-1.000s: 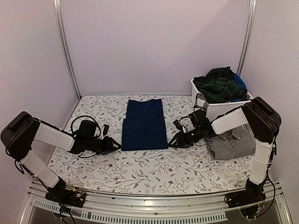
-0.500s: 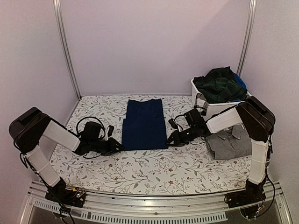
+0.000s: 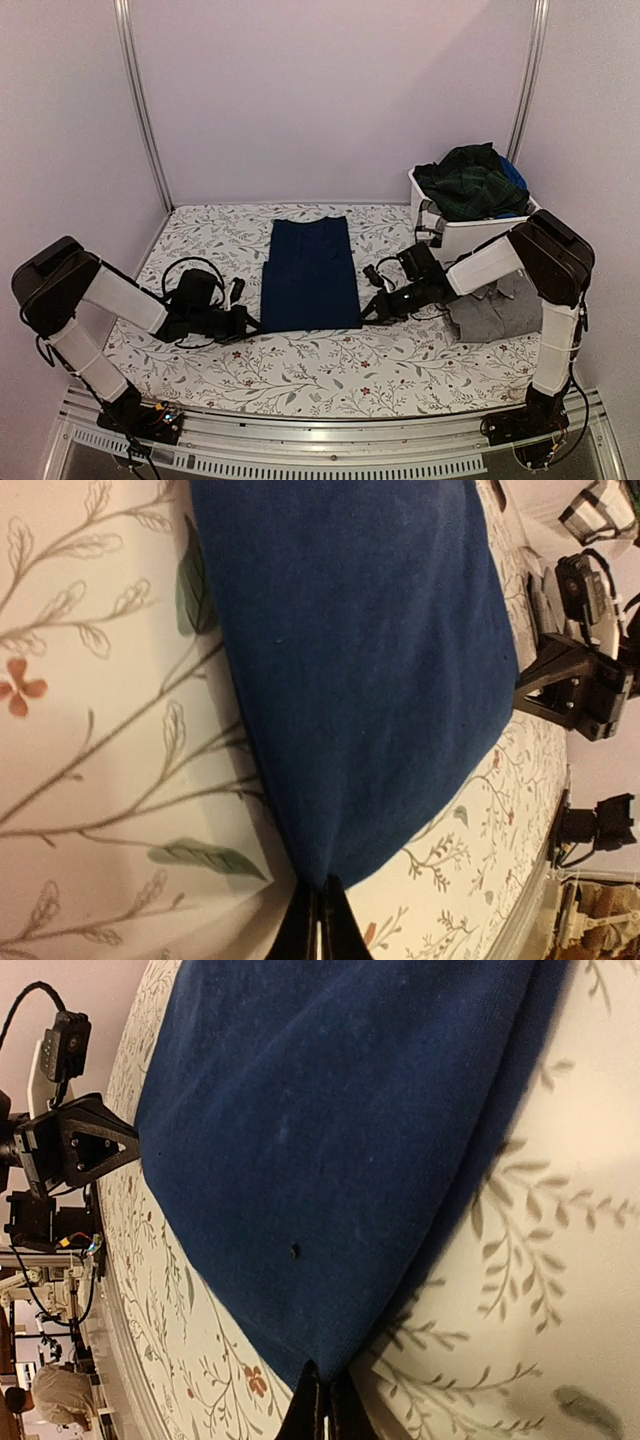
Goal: Fold and stack the mixed laundry pile
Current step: Move the 2/3-rectangle-folded T-shirt to the center of the board, then pick up the 2/3-rectangle-folded T-shirt from the center of the board.
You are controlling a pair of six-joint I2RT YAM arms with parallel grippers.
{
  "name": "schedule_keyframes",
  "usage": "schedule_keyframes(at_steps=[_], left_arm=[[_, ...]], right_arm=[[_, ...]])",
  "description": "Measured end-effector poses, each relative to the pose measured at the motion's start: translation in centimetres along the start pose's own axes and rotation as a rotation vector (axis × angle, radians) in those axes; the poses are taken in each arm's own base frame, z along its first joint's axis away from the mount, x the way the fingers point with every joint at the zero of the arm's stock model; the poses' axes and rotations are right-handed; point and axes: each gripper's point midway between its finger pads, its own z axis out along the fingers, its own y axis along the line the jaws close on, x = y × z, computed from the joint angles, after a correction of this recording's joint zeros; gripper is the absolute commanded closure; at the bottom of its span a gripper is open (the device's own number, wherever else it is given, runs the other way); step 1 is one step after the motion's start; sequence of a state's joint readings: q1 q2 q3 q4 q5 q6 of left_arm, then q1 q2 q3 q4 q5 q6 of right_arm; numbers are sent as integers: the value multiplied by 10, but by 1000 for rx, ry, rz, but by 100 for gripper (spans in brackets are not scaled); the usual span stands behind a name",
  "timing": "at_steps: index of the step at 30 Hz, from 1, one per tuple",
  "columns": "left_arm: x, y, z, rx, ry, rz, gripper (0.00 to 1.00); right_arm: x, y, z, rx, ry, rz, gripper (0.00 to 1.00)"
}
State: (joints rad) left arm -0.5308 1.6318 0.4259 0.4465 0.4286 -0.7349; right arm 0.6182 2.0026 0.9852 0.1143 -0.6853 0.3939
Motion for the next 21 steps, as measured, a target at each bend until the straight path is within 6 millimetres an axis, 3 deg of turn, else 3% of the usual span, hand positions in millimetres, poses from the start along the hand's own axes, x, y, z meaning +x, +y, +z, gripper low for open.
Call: schedule_keyframes(at_steps=[4, 11, 13, 17, 21], left_arm=[[26, -13, -12, 12, 33, 15, 100], [83, -50, -37, 68, 120, 52, 100], [89, -61, -47, 86, 123, 57, 100], [74, -74, -63, 69, 64, 56, 100], [41, -91, -70, 32, 1, 71, 100]], right_arm=[[35, 14, -3, -13, 49, 23, 100], [116, 51, -9, -44, 171, 65, 100], [132, 59, -16, -46, 193, 89, 100], [124, 72, -32, -27, 166, 119, 100], [86, 86, -43, -23, 95, 104, 100]])
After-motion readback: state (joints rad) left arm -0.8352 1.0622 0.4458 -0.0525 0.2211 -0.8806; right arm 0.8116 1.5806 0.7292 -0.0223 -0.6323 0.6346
